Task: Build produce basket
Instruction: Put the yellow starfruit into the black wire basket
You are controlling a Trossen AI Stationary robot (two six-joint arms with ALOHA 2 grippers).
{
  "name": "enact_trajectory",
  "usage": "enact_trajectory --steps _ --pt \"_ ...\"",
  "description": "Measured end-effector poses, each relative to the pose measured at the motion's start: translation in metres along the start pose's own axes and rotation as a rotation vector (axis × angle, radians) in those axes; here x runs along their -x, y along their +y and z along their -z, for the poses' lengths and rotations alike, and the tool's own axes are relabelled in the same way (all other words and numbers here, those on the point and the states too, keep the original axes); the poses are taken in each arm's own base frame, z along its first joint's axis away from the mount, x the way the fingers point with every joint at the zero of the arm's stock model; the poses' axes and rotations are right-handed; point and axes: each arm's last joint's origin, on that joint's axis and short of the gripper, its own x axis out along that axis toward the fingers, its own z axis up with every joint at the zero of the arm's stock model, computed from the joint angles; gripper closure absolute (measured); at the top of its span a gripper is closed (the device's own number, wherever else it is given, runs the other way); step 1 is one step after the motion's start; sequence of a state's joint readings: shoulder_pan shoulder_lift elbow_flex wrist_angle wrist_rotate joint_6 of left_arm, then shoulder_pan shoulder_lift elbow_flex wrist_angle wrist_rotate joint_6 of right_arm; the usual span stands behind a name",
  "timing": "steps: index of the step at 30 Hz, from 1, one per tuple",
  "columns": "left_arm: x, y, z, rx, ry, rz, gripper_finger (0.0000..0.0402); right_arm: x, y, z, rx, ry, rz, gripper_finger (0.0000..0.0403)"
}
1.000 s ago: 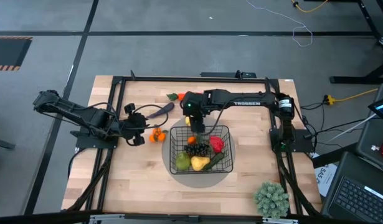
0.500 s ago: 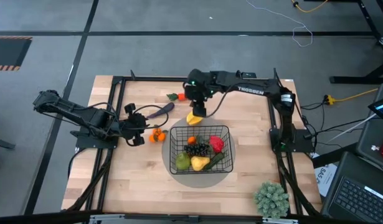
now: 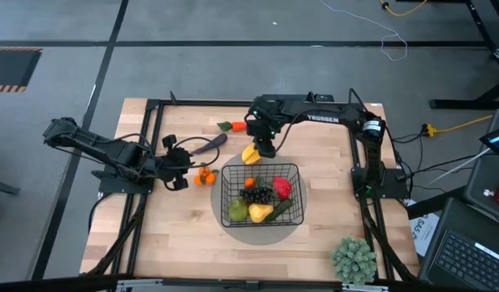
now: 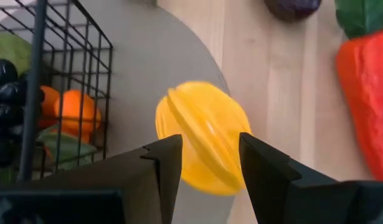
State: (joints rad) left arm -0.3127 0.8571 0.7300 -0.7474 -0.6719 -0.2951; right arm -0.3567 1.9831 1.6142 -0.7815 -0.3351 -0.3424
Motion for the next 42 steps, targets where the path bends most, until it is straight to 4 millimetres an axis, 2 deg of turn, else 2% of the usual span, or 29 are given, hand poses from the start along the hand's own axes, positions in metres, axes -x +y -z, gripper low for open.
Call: enact_trajectory --steps 11,26,31,36,39,42 --pt "0.000 0.000 0.000 0.000 0.000 0.000 0.0304 -0.028 -0.003 0.008 -0.011 0.058 -0.024 0.0256" --pt "0.000 0.000 0.000 0.000 0.000 0.000 0.0304 -0.031 -0.002 0.008 -0.032 0.056 -0.024 0.0256" --pt "0.000 0.000 0.000 0.000 0.000 0.000 0.0304 -0.046 -0.004 0.016 -0.081 0.128 -0.049 0.0256" --pt "0.000 0.000 0.000 0.000 0.000 0.000 0.0304 -0.049 -0.005 0.016 -0.086 0.124 -0.050 0.0256" --pt "0.000 0.000 0.000 0.000 0.000 0.000 0.0304 -0.048 -0.005 0.013 -0.105 0.117 -0.045 0.0268" --pt "0.000 0.000 0.000 0.000 0.000 0.001 0.0304 -0.047 -0.005 0.013 -0.106 0.120 -0.044 0.0299"
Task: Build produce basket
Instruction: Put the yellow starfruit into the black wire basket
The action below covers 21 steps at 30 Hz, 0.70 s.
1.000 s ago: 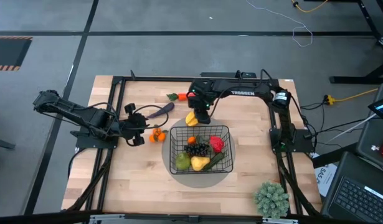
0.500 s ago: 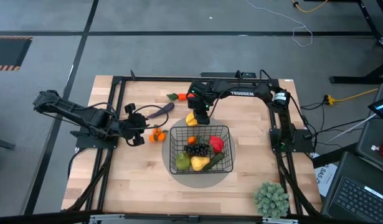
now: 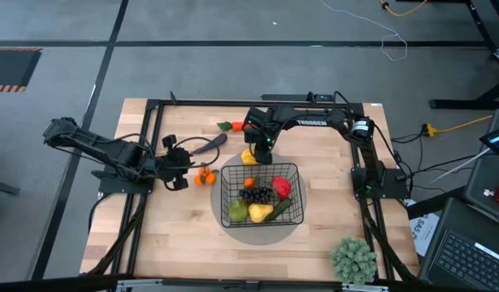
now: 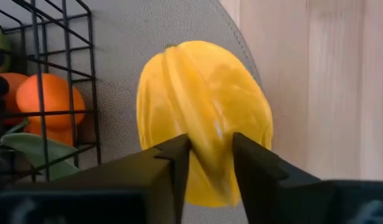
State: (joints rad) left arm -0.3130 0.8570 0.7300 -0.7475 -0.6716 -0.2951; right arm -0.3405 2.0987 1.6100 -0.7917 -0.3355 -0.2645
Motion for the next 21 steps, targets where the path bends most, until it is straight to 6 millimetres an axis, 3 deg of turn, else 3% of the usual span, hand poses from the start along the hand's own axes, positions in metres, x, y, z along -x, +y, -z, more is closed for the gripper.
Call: enact_trajectory --steps 7,14,21 --pt "0.000 0.000 0.000 0.000 0.000 -0.001 0.0304 0.001 0.000 -0.001 0.007 -0.004 -0.001 0.0392" --pt "0.000 0.000 0.000 0.000 0.000 -0.001 0.0304 0.006 0.018 -0.009 0.052 0.065 0.083 0.0397" --pt "0.000 0.000 0.000 0.000 0.000 0.000 0.0304 0.043 0.048 -0.034 0.078 0.146 0.361 0.0400"
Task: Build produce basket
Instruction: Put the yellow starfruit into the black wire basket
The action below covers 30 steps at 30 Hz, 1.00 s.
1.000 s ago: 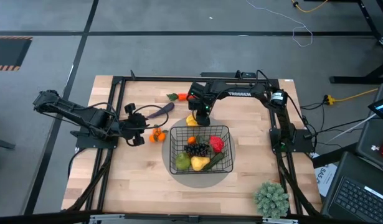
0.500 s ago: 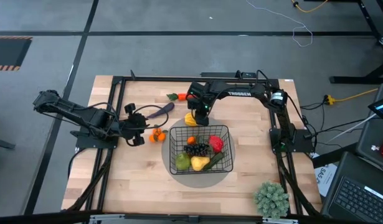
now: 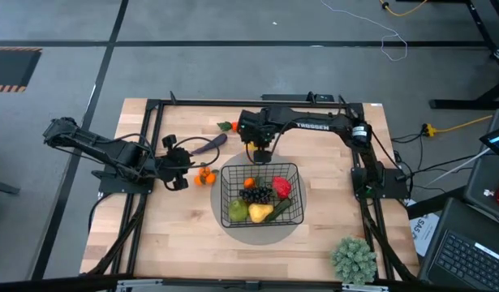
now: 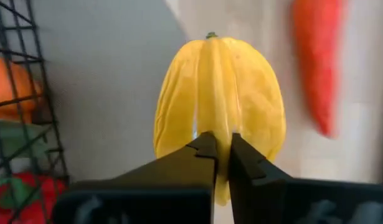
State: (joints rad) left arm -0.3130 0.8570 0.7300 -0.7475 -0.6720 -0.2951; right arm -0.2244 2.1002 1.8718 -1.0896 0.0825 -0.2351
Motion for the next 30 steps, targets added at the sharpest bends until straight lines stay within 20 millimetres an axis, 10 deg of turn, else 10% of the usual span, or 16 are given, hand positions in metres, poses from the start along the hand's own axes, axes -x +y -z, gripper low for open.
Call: enact_trajectory --steps 13,30 --pt "0.000 0.000 0.000 0.000 0.000 0.000 0.0304 0.127 0.036 -0.008 -0.297 -0.048 0.208 0.0401" --pt "0.000 0.000 0.000 0.000 -0.001 -0.005 0.0304 0.147 0.118 -0.002 -0.285 -0.062 -0.030 0.0400"
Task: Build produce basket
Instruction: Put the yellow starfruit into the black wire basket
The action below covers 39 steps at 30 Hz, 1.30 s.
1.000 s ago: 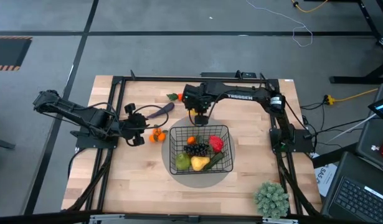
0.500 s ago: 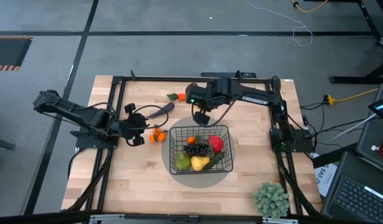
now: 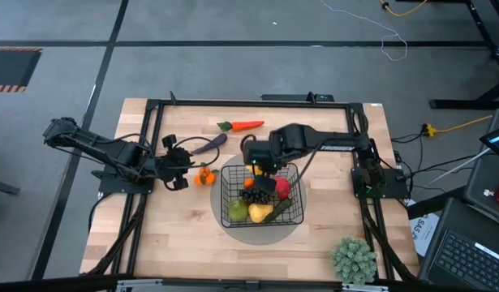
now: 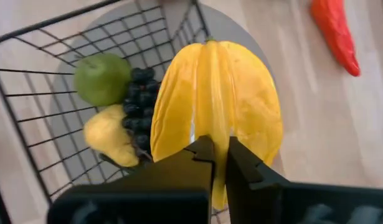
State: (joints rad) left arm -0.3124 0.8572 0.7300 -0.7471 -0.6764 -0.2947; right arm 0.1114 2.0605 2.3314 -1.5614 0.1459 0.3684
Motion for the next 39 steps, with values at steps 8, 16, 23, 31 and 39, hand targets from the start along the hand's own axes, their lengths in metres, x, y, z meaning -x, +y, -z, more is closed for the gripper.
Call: enact_trajectory --steps 8,16,23,31,39 --pt "0.000 0.000 0.000 0.000 -0.005 -0.014 0.0304 0.001 0.021 -0.002 0.066 -0.083 -0.046 0.0399" --pt "0.000 0.000 0.000 0.000 -0.005 -0.015 0.0304 0.004 0.027 -0.016 0.130 -0.236 -0.095 0.0370" --pt "0.000 0.000 0.000 0.000 -0.005 -0.014 0.0304 0.004 0.028 -0.018 0.174 -0.261 -0.096 0.0360" --pt "0.000 0.000 0.000 0.000 -0.005 -0.014 0.0304 0.004 0.027 -0.019 0.225 -0.279 -0.032 0.0360" --pt "0.000 0.000 0.000 0.000 -0.005 -0.014 0.0304 0.004 0.025 -0.019 0.232 -0.293 0.033 0.0359"
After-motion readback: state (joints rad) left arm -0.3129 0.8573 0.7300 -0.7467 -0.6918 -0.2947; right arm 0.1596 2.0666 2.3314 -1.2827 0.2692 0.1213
